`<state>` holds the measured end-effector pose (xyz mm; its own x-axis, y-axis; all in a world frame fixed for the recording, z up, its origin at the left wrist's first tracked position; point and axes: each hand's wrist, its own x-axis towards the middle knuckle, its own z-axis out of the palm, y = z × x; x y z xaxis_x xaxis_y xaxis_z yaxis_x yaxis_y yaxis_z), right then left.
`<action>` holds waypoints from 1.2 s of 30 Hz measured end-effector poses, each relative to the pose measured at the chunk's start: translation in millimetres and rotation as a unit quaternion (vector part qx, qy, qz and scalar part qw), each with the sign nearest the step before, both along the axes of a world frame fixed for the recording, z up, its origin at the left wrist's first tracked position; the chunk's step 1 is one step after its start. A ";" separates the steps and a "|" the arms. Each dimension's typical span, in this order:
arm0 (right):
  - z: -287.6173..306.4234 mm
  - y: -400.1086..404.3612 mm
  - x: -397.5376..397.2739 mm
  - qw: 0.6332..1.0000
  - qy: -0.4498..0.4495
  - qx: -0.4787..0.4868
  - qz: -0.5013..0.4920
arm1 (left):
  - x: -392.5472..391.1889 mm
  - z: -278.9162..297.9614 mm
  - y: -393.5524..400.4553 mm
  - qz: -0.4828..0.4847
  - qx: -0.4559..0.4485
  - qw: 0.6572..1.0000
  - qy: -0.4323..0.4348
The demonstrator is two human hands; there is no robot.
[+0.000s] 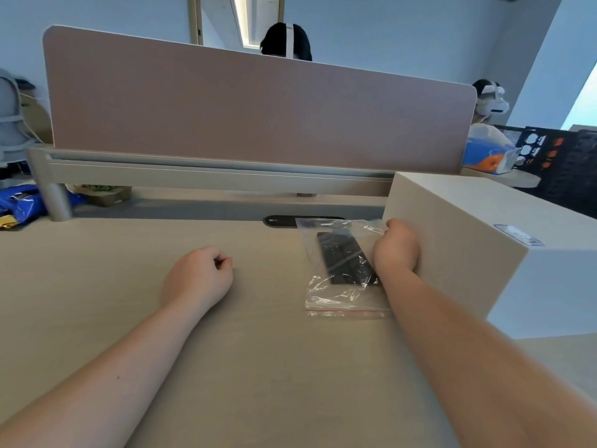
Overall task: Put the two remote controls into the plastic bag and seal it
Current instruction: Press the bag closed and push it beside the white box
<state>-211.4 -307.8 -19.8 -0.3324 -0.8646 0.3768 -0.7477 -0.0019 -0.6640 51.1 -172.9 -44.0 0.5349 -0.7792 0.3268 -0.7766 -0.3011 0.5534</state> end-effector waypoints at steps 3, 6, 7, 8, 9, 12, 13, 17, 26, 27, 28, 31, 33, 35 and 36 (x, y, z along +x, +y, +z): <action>-2.3 0.3 -2.9 1.000 0.009 0.001 -0.006 | -1.6 -0.4 1.4 -0.005 -0.004 1.000 -0.009; -5.3 5.2 -4.0 0.999 0.043 0.031 -0.005 | -2.3 -0.7 2.7 -0.010 -0.015 1.000 -0.017; -6.0 6.9 -4.0 0.997 0.069 0.042 0.002 | -2.4 -0.5 3.0 -0.011 -0.015 1.000 -0.021; -6.5 9.0 -4.0 0.994 0.099 0.048 0.013 | -2.7 -0.3 3.7 -0.014 -0.014 1.000 -0.024; -6.8 11.0 -4.2 0.990 0.129 0.048 0.027 | -3.1 -0.2 4.1 -0.017 -0.014 0.999 -0.024; -6.2 21.5 -2.6 0.977 0.204 -0.007 0.063 | -4.2 -0.5 5.8 -0.024 -0.013 0.999 -0.026; -5.0 28.1 -1.2 0.973 0.215 -0.038 0.070 | -4.6 -0.7 6.6 -0.026 -0.013 0.999 -0.029; -6.8 67.7 0.4 0.970 0.196 -0.045 0.134 | -8.3 0.1 10.7 -0.042 -0.018 0.998 -0.039; -17.6 92.3 -36.0 0.935 0.213 0.166 0.228 | -18.7 4.9 30.7 -0.045 -0.014 0.998 -0.029; -15.1 92.2 -39.0 0.930 0.218 0.178 0.235 | -19.3 5.0 33.0 -0.047 -0.011 0.998 -0.031; -13.2 93.1 -41.4 0.926 0.222 0.187 0.243 | -20.2 5.0 35.3 -0.050 -0.009 0.998 -0.034; -9.7 97.5 -45.8 0.918 0.227 0.193 0.263 | -24.0 5.3 42.2 -0.060 -0.008 0.997 -0.046; -9.5 100.1 -48.7 0.916 0.234 0.191 0.263 | -27.9 5.1 46.3 -0.071 -0.006 0.996 -0.050; -11.7 100.5 -52.1 0.917 0.245 0.186 0.253 | -30.5 4.0 50.2 -0.087 -0.001 0.995 -0.049; -12.1 99.7 -54.4 0.917 0.251 0.189 0.247 | -31.7 2.8 50.7 -0.094 0.001 0.994 -0.047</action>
